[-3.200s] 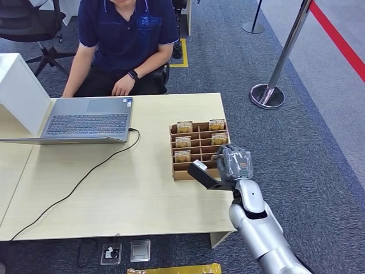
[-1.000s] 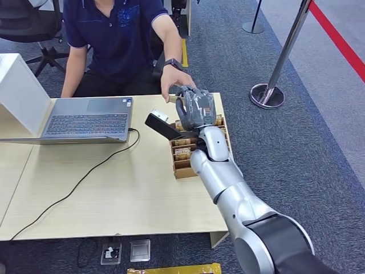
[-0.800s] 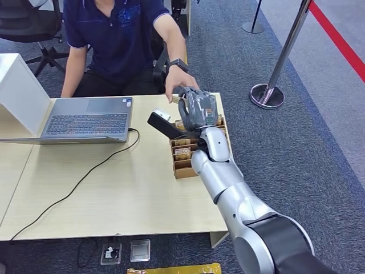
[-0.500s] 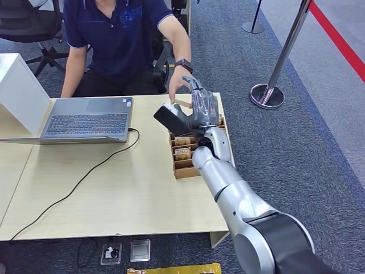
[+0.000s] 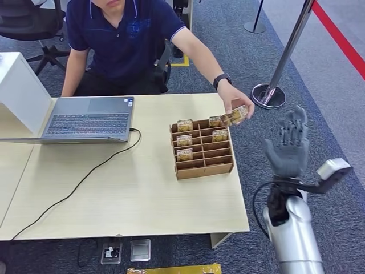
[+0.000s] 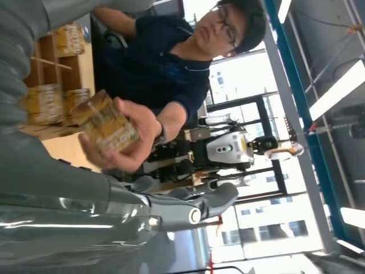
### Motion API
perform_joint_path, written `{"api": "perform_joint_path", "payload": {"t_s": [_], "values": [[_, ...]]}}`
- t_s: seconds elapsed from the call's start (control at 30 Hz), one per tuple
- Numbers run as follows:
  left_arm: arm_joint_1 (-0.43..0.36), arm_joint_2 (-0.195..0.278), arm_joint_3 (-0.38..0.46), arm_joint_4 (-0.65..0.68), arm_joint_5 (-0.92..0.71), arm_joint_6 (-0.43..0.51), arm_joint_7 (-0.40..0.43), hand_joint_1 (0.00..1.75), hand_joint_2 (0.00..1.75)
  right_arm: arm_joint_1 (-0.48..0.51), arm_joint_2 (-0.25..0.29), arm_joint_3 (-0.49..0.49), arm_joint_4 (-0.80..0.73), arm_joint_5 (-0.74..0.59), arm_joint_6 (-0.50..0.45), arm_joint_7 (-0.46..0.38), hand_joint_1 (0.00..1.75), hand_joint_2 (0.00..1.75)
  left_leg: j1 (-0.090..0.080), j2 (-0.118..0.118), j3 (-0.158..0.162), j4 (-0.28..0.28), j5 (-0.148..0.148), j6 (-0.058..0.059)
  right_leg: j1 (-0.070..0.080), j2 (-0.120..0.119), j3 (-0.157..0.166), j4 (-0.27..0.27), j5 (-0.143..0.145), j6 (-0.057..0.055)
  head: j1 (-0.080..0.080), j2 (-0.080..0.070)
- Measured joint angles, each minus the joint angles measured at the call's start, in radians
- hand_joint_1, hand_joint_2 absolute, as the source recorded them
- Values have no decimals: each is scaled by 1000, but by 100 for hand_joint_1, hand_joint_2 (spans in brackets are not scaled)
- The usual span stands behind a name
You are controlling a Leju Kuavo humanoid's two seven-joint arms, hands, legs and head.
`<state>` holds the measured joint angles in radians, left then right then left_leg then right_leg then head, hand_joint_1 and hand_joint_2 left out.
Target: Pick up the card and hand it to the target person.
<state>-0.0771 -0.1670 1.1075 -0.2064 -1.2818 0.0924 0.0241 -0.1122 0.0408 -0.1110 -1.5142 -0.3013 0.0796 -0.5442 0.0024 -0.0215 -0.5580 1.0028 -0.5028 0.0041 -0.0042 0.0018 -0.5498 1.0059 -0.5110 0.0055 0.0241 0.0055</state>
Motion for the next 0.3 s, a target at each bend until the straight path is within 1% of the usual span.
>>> {"api": "perform_joint_path", "payload": {"t_s": [0.1,0.17,0.23,0.27,0.3], "values": [[5,0,0,0,-12,-2,12,0,0,135,-33,-167,-110,-154,194,38,0,175,0,1,-1,0,-1,0,0,1,-1,0,0,0,1,0],[6,0,0,0,-23,-4,19,0,0,186,-31,-285,-154,-203,313,86,0,175,0,1,-1,0,-1,0,0,1,-1,0,0,0,1,0],[6,1,-1,0,-31,-7,24,0,0,210,-15,-396,-177,-215,394,128,0,175,0,2,0,-1,-1,0,0,1,0,0,0,0,0,0],[6,1,-2,0,-35,-8,26,0,0,217,-6,-444,-184,-211,419,143,0,175,0,2,1,-1,-1,0,0,1,0,0,0,0,0,0],[7,1,-2,0,-37,-9,26,0,0,220,0,-471,-188,-210,432,150,0,175,0,2,1,-1,-1,0,0,1,0,0,0,0,-1,0]]}}
